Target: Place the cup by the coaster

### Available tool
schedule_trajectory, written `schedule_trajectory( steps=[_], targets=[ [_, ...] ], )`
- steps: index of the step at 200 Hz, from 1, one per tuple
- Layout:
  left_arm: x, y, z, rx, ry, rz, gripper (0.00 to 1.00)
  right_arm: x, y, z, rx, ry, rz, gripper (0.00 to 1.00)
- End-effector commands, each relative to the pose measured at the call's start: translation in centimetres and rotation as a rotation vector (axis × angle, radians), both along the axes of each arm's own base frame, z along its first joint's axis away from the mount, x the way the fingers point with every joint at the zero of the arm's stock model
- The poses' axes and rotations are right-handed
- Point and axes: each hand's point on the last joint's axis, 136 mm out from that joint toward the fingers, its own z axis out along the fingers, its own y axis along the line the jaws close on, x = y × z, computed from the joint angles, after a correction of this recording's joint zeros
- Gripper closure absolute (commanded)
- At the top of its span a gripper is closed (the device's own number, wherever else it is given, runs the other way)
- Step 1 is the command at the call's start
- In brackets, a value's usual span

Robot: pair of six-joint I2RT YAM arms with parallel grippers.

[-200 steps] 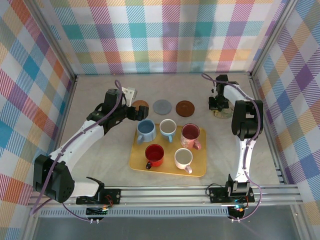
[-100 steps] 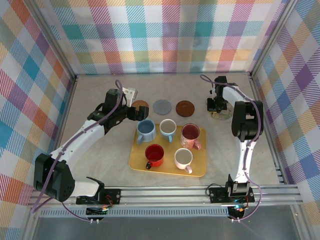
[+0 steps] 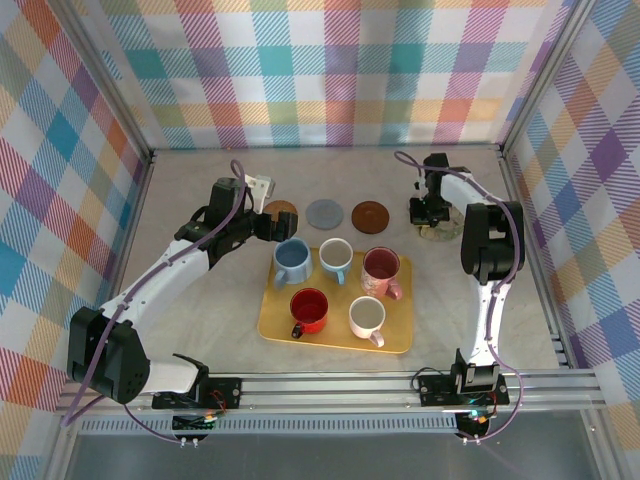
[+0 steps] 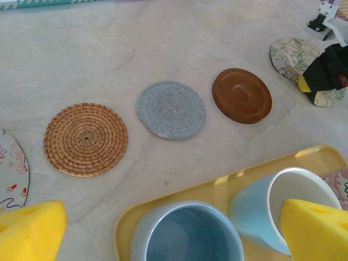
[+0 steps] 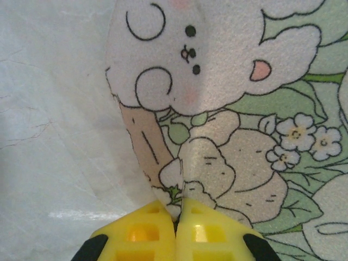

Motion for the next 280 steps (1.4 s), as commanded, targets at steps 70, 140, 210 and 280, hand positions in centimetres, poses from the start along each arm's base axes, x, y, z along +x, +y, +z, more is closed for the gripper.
schedule_trajectory(
  steps=[70, 140, 210, 280],
  targets=[
    [-0.1, -0.5, -0.2, 0.004, -0.002, -0.012, 0.0, -3.1, 4.0, -0.1, 0.081, 0.095, 0.057, 1.0],
    [-0.1, -0.5, -0.2, 0.007, -0.002, -0.013, 0.0, -3.0, 4.4, -0.1, 0.083, 0.091, 0.064, 0.99],
    [0.0, -0.5, -0.2, 0.007, -0.004, -0.013, 0.0, -3.0, 4.8, -0.1, 0.088, 0.094, 0.069, 0.98],
    [0.0, -0.5, -0.5, 0.01, 0.003, -0.012, 0.0, -3.2, 5.3, -0.1, 0.089, 0.099, 0.08, 0.98]
  ],
)
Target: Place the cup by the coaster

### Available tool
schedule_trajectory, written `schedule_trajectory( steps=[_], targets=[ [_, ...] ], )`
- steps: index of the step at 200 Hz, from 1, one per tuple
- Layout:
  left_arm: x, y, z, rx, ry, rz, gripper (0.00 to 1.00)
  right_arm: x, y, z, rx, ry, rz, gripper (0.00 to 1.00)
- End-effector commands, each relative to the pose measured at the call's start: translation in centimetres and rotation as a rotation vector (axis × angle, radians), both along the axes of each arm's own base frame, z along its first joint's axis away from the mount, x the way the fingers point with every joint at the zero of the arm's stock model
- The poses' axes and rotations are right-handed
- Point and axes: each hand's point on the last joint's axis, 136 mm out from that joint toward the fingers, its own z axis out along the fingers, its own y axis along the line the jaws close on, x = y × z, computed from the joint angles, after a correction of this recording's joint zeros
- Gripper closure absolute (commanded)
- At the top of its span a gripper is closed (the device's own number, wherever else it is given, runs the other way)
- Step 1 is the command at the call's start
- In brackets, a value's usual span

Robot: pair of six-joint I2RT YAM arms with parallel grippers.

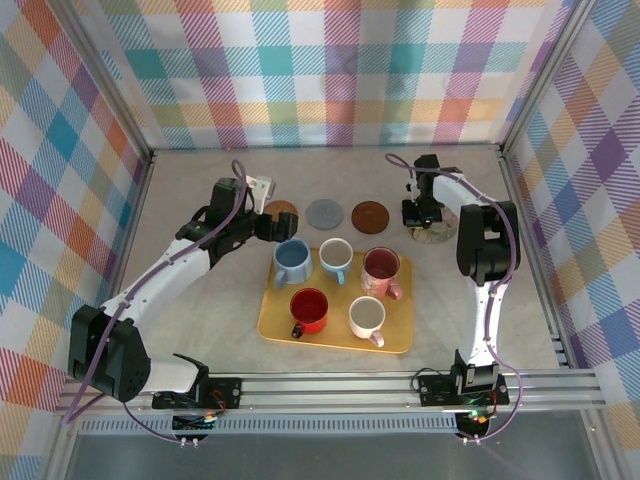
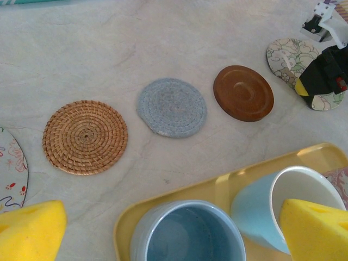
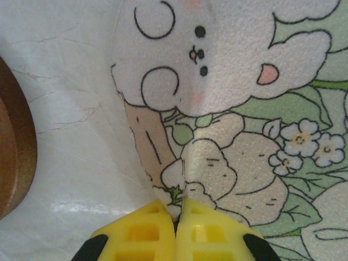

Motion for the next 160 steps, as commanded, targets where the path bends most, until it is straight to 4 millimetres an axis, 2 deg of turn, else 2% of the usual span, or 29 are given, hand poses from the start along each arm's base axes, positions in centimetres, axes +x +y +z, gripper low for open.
schedule_trajectory(
  steps=[1, 22, 50, 67, 99, 160],
  targets=[
    [-0.1, -0.45, -0.08, 0.006, -0.007, -0.012, 0.0, -2.49, 3.17, -0.16, 0.086, 0.086, 0.048, 0.98],
    [-0.14, -0.42, -0.22, 0.008, -0.004, -0.011, 0.0, -2.51, 3.21, -0.17, 0.085, 0.086, 0.049, 0.97],
    [-0.18, -0.42, -0.21, 0.007, -0.004, -0.012, 0.0, -2.54, 3.22, -0.26, 0.082, 0.089, 0.05, 0.89],
    [-0.18, -0.42, -0.21, 0.007, -0.004, -0.012, 0.0, -2.54, 3.21, -0.3, 0.08, 0.089, 0.049, 0.82],
    [-0.19, -0.39, -0.29, 0.008, -0.002, -0.01, 0.0, -2.53, 3.22, -0.41, 0.081, 0.091, 0.044, 0.78],
    [-0.19, -0.41, -0.3, 0.006, -0.003, -0.011, 0.0, -2.38, 3.1, -0.44, 0.074, 0.09, 0.035, 0.62]
  ],
)
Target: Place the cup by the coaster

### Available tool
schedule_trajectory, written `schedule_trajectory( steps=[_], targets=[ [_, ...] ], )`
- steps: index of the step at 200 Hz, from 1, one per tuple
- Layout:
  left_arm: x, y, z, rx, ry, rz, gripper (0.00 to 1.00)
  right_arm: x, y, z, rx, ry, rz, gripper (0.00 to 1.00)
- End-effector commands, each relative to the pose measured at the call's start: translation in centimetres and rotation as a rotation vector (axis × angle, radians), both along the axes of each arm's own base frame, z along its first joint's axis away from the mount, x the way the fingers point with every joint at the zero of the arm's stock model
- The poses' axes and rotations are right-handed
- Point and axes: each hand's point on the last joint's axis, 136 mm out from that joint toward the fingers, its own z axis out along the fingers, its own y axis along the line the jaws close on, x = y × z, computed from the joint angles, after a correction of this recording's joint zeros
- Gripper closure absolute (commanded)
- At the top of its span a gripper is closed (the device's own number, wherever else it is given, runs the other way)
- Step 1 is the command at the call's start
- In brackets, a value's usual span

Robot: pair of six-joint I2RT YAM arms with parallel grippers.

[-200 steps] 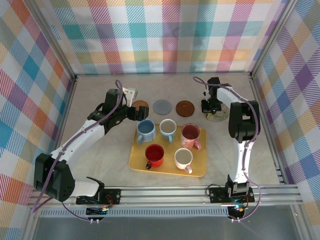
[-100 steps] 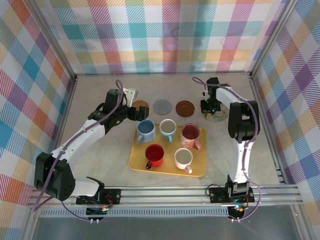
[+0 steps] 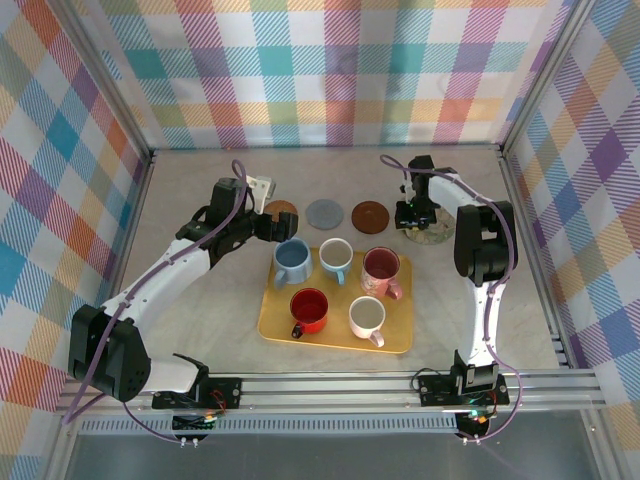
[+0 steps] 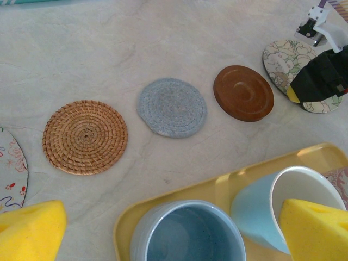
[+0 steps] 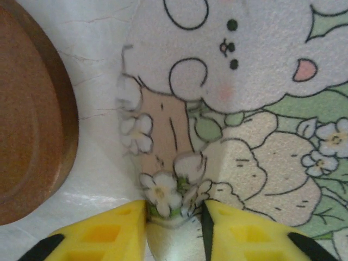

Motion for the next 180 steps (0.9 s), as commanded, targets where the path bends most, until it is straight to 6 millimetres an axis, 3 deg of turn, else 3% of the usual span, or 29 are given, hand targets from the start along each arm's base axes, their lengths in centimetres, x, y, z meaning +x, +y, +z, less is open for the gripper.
schedule_trajectory(
  steps=[1, 107, 180],
  targets=[
    [-0.2, -0.4, -0.3, 0.006, -0.003, -0.012, 0.0, -1.7, 1.3, -0.5, 0.032, 0.071, 0.013, 0.62],
    [-0.1, -0.4, -0.1, 0.006, -0.007, -0.01, 0.0, -1.5, 1.0, 0.2, 0.023, 0.052, -0.001, 0.38],
    [-0.1, -0.4, 0.6, 0.002, -0.02, -0.005, 0.0, -0.9, 1.4, 3.3, 0.055, -0.029, -0.014, 0.19]
  ],
)
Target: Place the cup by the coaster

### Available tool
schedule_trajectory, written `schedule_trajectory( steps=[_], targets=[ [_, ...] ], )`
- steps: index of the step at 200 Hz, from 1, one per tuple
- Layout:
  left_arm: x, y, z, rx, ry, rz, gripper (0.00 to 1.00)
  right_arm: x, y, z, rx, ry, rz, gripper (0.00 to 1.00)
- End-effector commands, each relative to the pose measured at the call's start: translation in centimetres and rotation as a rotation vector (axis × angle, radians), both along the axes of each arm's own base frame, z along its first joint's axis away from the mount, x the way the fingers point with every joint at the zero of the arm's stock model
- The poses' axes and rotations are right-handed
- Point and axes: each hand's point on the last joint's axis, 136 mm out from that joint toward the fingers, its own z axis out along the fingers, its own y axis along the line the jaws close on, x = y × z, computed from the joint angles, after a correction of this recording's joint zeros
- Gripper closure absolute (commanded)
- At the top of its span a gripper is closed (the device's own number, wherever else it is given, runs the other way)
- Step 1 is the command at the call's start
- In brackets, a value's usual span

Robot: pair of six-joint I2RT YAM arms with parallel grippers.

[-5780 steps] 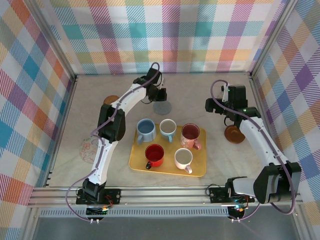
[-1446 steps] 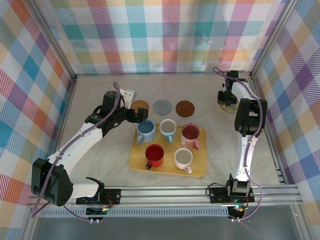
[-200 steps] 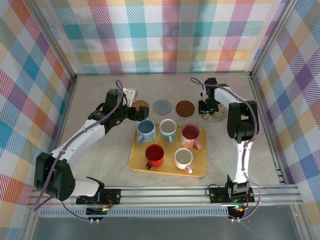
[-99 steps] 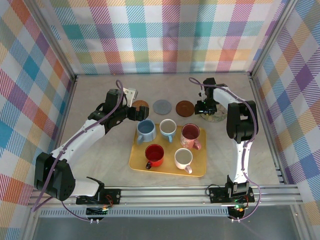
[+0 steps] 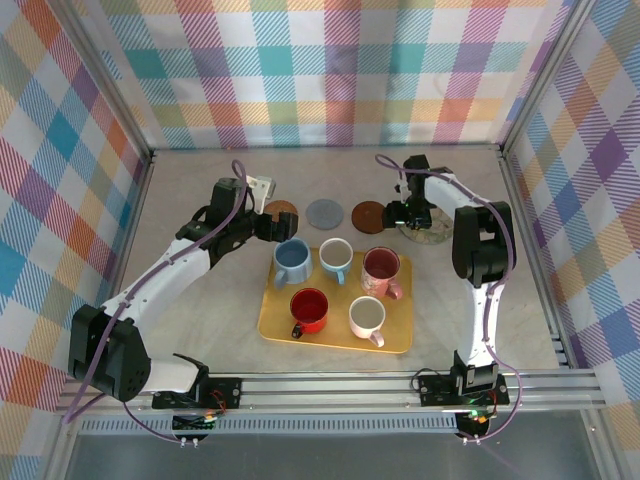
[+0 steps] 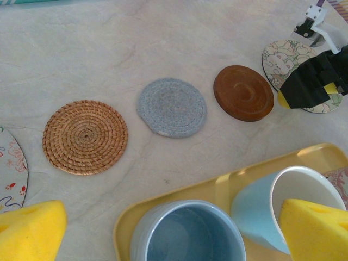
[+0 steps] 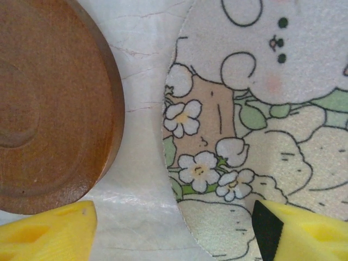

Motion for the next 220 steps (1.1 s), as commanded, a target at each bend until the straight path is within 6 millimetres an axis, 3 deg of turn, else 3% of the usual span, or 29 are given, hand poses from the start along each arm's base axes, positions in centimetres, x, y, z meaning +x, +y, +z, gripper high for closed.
schedule_trajectory(
  steps=[1, 59, 138, 185, 220],
  targets=[
    [-0.1, -0.3, 0.6, 0.002, -0.02, -0.005, 0.0, -0.7, 0.2, 2.6, 0.027, -0.026, -0.011, 0.18],
    [-0.3, -0.1, 2.0, -0.002, -0.048, -0.001, 0.0, -0.7, 0.8, 5.8, 0.08, -0.103, -0.022, 0.0],
    [-0.9, 1.3, 3.4, 0.006, -0.069, 0.067, 0.0, -2.4, 1.4, 9.9, 0.175, -0.212, -0.059, 0.01],
    [-2.1, 2.1, 4.5, 0.019, 0.011, 0.095, 0.0, -5.2, 2.3, 12.9, 0.286, -0.358, -0.008, 0.01],
    [-3.7, 3.1, 3.6, 0.088, 0.146, 0.121, 0.0, -7.9, 2.8, 15.7, 0.355, -0.502, 0.063, 0.01]
  ],
)
